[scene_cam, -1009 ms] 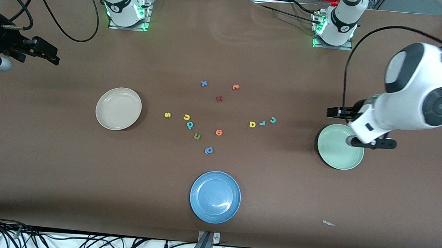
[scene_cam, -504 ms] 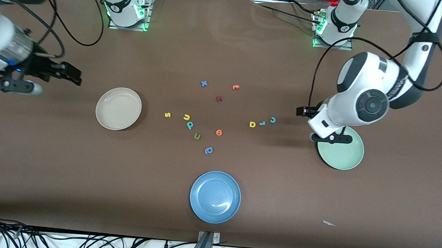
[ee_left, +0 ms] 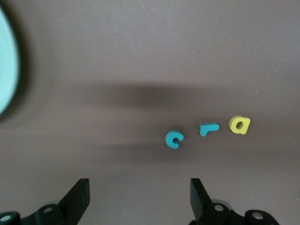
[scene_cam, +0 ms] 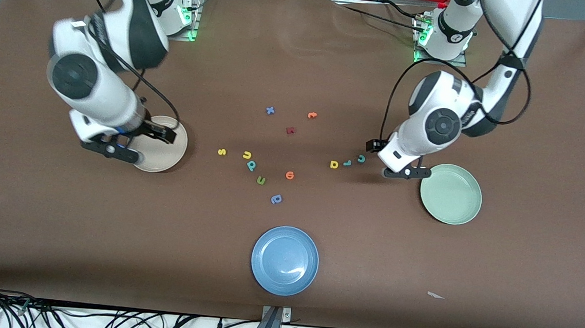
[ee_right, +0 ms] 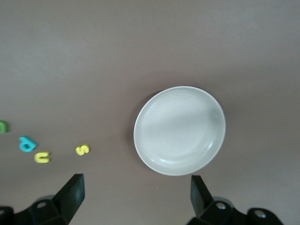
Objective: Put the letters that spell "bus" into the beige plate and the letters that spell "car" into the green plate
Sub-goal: 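Move the right gripper toward the white plate while the left gripper reaches letters, then lower the right gripper to yellow s while the left gripper reaches teal c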
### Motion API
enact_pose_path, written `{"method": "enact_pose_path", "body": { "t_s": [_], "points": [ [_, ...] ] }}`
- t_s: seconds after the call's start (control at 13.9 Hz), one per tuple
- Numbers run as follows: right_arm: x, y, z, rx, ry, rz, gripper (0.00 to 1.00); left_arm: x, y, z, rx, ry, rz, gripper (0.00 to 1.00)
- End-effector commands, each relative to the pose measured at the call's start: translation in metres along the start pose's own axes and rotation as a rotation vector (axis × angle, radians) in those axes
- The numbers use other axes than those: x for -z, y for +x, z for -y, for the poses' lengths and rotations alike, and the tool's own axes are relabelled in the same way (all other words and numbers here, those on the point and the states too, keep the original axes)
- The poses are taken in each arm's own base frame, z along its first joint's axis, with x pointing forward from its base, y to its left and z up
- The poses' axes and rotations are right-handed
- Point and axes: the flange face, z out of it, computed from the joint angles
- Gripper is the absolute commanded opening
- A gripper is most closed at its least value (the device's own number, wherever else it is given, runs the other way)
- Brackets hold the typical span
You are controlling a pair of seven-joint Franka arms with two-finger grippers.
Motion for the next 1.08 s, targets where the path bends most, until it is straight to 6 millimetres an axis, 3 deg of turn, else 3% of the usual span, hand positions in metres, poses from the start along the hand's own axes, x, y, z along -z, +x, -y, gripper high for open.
{"method": "enact_pose_path", "body": {
  "t_s": [0.0, 0.22, 0.43, 0.65, 0.86, 1.01],
  "points": [
    [-0.035, 0.008, 0.022, -0.003, -0.003, 0.033, 0.99, -0.030, -0.004, -0.009, 0.042, -0.036, -0.027, 0.94],
    [-0.065, -0.004, 0.063, -0.245, 0.031, 0.042, 0.94, -0.062, 0.000, -0.025, 0.072, -0.067, -0.080, 0.91],
    [-0.080, -0.012, 0.094, -0.475, 0.051, 0.013, 0.81, -0.065, 0.005, -0.026, 0.076, -0.080, -0.102, 0.86],
    [-0.106, -0.017, 0.096, -0.607, 0.072, 0.004, 0.81, -0.077, 0.004, -0.026, 0.072, -0.069, -0.086, 0.70],
    [-0.138, -0.027, 0.091, -0.671, 0.103, -0.010, 0.82, -0.085, 0.002, -0.028, 0.063, -0.060, -0.076, 0.61],
    [-0.154, -0.032, 0.090, -0.741, 0.135, -0.024, 0.82, -0.089, 0.000, -0.030, 0.061, -0.056, -0.071, 0.61]
  ]
}}
